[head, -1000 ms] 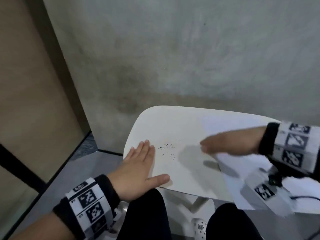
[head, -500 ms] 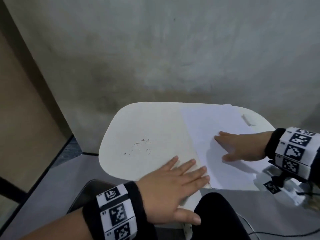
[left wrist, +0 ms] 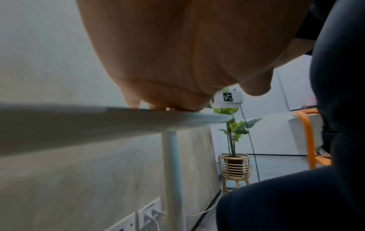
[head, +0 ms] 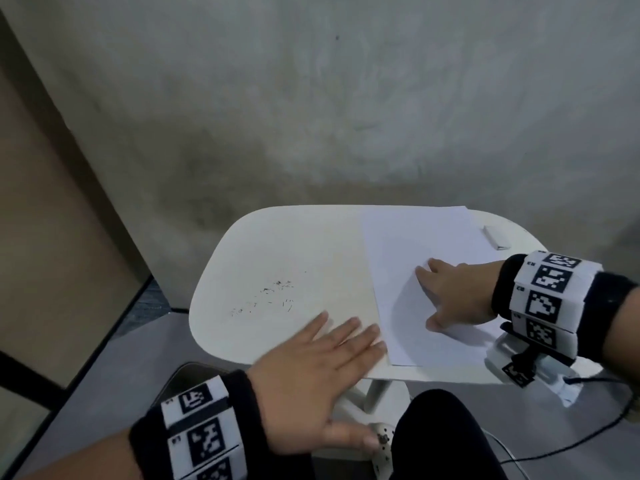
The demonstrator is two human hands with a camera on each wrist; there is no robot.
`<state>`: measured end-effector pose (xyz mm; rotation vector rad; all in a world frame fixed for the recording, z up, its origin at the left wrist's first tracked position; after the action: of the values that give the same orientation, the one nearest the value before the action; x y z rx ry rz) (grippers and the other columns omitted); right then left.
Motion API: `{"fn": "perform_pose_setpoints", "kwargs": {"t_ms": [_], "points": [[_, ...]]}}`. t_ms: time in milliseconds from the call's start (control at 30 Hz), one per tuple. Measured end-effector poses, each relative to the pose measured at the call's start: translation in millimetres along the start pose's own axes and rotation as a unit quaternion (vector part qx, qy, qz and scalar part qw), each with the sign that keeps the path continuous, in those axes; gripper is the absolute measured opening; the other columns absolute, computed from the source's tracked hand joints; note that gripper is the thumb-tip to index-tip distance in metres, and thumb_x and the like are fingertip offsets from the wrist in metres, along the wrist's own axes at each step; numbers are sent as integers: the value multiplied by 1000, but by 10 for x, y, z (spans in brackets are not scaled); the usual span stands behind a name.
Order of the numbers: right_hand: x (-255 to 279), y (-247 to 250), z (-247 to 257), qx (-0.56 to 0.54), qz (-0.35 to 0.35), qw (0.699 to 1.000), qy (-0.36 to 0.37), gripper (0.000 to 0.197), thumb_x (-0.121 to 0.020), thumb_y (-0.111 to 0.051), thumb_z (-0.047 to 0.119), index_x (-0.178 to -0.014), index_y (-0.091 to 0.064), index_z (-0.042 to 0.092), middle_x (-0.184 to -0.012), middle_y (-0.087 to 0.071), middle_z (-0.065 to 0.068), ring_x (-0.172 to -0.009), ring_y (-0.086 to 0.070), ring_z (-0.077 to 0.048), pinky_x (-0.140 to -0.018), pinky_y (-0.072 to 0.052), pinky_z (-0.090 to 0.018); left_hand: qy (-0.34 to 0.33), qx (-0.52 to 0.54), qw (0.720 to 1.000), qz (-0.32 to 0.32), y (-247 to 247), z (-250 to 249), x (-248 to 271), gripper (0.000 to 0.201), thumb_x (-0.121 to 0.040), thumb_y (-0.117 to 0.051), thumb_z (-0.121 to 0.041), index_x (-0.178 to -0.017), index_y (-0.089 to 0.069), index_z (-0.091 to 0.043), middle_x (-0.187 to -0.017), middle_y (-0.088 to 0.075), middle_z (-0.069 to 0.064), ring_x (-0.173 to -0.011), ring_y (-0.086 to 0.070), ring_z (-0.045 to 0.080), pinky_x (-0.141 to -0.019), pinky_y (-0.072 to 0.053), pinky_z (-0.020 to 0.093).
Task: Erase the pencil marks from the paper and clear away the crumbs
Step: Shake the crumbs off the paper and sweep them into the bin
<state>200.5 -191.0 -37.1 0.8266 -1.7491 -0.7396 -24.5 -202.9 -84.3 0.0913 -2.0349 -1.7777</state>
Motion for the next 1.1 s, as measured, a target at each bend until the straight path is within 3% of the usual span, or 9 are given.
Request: {"fn": "perform_pose_setpoints", "kwargs": {"t_ms": [200,300,467,567,700,767,867,1000,1100], "points": [[10,172,-9,10,20,1000,11,73,-82,-52,59,-136,-33,13,-139,-37,-4,-117,-52,-27,-99,-44,-44,223,-22,974,-29,81,791,316,116,-57,24,-89,-151,25,-21,-157,33,-4,-142,34,11,-118,19,37],[29,462,258,9,-10,999,50,74,-91,-42,60,-146,-26,13,-151,-31,-4,-132,-43,-25,-108,-35,-43,268,20,958,-98,268,995,554,108,-63,17,-89,-149,26,-24,-153,36,-9,-141,36,8,-117,19,35],[-5,682,1187,3,1,988,157,61,-100,-30,51,-139,-45,6,-146,-44,-11,-131,-43,-26,-107,-30,-32,334,105,929,-121,264,1352,899,113,-61,16,-92,-153,17,-28,-156,28,-11,-143,29,8,-118,15,34],[81,622,1641,24,10,978,205,66,-101,-30,46,-149,-23,1,-157,-20,-14,-142,-25,-29,-114,-22,-36,339,141,927,-74,126,1527,892,106,-70,9,-86,-155,13,-24,-160,22,-6,-146,23,10,-117,13,36],[-33,884,1623,-20,24,985,172,57,-104,-31,38,-145,-33,-1,-149,-40,-12,-133,-42,-27,-104,-33,-31,307,94,947,25,17,1677,632,119,-60,12,-88,-156,14,-17,-162,20,2,-149,17,16,-119,10,43],[-128,940,1527,2,-11,992,124,54,-105,-29,32,-145,-31,-4,-153,-32,-14,-138,-35,-28,-106,-31,-30,253,73,963,57,-10,1564,500,108,-74,-2,-83,-155,16,-15,-160,23,0,-149,17,15,-121,10,41],[-204,735,1596,56,14,991,121,65,-102,-38,35,-151,-13,0,-159,-9,-16,-145,-18,-32,-117,-18,-41,139,92,984,61,36,1349,450,87,-90,-13,-72,-156,11,-21,-161,20,-6,-148,18,7,-121,11,36],[-163,947,1641,-18,69,975,212,50,-103,-35,35,-147,-32,11,-150,-37,-6,-138,-35,-26,-115,-25,-39,246,87,965,3,210,1792,511,100,-84,-6,-82,-156,12,-15,-163,18,3,-149,16,11,-121,10,37],[-230,1089,1635,22,-24,984,176,47,-104,-34,31,-144,-37,7,-149,-40,-7,-135,-39,-25,-109,-29,-33,285,41,956,48,257,1900,457,98,-86,-14,-76,-155,11,-11,-163,17,7,-150,14,17,-121,8,41]]}}
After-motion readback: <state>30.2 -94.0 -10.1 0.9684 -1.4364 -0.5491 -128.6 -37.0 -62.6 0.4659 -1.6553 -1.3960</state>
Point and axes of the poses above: each hand's wrist, its own x-axis away from the middle knuckle, its own y-axis out of the back of the hand, z = x × y, the point moved 3 cm from there along -x, towards the middle knuckle
